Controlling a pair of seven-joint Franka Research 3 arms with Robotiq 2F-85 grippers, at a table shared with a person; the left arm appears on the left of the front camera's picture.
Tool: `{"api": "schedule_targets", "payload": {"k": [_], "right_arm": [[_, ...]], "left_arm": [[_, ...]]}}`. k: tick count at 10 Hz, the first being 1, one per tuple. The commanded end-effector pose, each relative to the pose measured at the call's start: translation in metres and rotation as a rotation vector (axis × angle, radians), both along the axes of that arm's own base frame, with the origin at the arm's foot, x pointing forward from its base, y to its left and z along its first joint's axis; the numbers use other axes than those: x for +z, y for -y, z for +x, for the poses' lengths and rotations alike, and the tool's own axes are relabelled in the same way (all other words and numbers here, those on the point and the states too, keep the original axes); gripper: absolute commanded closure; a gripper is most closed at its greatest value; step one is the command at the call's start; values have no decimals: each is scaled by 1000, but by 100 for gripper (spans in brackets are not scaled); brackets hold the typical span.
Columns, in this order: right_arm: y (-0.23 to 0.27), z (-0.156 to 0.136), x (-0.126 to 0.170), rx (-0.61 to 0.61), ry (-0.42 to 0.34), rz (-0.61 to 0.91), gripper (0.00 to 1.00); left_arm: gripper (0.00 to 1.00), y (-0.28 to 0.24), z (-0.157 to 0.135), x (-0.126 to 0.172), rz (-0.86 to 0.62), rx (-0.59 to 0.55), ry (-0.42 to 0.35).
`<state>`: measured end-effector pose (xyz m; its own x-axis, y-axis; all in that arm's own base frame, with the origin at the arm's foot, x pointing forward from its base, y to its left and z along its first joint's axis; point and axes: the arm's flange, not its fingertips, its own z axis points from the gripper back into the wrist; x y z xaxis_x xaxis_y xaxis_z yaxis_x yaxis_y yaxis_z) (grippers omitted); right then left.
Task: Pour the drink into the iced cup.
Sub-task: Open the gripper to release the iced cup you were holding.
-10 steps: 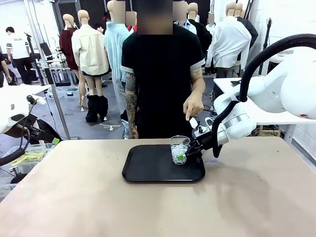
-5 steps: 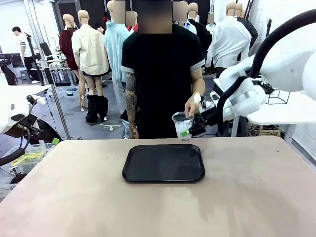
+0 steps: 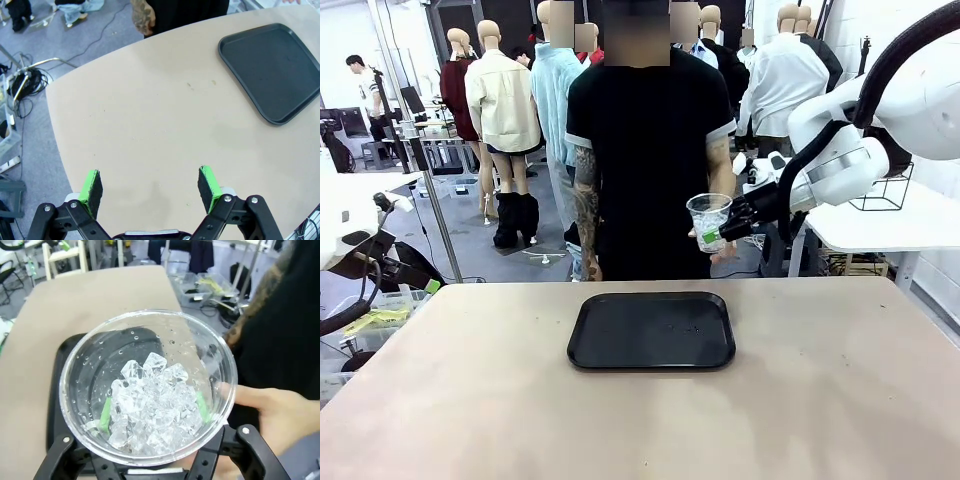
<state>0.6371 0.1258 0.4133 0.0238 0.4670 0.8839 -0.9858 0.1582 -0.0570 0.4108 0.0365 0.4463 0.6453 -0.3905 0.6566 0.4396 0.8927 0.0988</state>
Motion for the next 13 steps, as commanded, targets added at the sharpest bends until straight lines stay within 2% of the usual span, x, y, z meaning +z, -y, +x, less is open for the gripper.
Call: {"api": "schedule_targets", "payload": {"k": [1, 5, 13], "right_arm": [[2, 20, 1, -23, -15, 22, 31], [10, 30, 1, -57, -9, 35, 31], [9, 33, -4, -49, -11, 44, 31]], "left_arm": [[0, -1, 1, 0, 2, 8, 10], [0, -1, 1, 0, 2, 8, 10], [0, -1, 1, 0, 2, 8, 10]]}}
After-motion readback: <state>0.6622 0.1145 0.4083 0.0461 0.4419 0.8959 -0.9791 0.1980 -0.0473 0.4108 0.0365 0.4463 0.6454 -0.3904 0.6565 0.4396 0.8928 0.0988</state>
